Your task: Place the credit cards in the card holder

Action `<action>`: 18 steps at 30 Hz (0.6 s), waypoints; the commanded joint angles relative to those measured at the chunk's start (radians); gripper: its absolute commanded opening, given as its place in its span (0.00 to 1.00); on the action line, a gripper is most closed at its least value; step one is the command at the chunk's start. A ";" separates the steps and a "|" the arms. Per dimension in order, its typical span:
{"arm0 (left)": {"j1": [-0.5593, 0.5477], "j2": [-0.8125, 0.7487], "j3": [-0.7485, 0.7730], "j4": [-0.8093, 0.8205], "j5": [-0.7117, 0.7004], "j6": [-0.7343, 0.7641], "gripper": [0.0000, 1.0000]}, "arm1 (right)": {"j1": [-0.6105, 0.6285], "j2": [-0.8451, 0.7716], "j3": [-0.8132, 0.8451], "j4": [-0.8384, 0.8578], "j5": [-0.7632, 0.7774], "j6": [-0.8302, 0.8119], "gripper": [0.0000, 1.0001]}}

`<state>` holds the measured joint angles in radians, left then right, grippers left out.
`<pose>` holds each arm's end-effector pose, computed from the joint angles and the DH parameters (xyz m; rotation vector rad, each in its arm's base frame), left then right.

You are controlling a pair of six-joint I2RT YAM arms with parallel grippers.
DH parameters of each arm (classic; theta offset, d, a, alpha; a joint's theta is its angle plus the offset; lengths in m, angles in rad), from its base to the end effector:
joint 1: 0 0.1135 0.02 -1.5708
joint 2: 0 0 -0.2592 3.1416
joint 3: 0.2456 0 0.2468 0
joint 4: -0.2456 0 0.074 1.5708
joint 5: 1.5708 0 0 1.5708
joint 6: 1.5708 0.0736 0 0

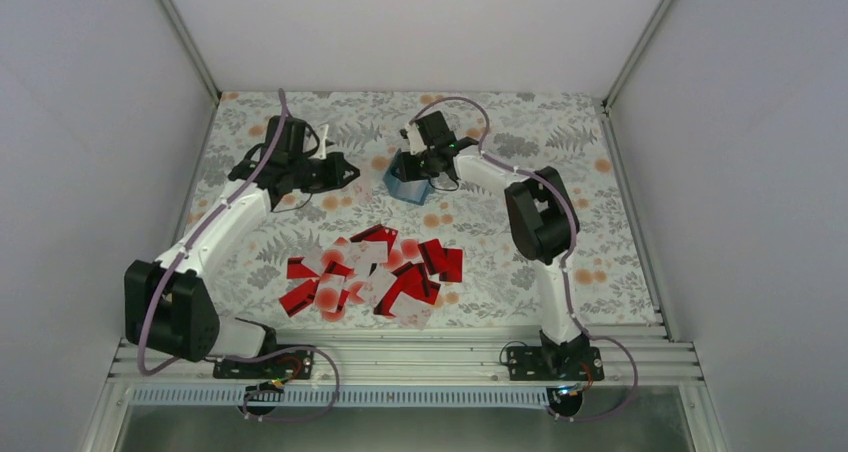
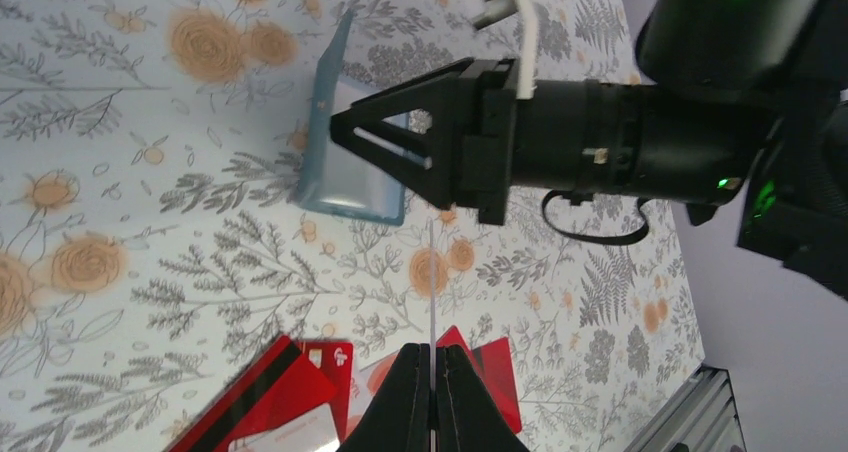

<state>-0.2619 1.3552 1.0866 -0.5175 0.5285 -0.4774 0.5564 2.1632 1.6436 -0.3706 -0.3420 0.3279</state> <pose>0.2884 -0.1157 0.2637 0.0092 2.4349 -0.9723 0.4052 0.2811 0.1504 -0.4469 2.5229 0.7866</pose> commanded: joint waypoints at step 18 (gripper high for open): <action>-0.002 0.424 0.260 0.177 0.077 0.119 0.02 | -0.005 0.185 0.263 -0.059 -0.011 -0.036 0.35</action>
<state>-0.2619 1.7336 1.2770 -0.3767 0.5995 -0.4286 0.5560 2.3451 1.8610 -0.3939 -0.3668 0.3012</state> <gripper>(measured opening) 0.024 0.346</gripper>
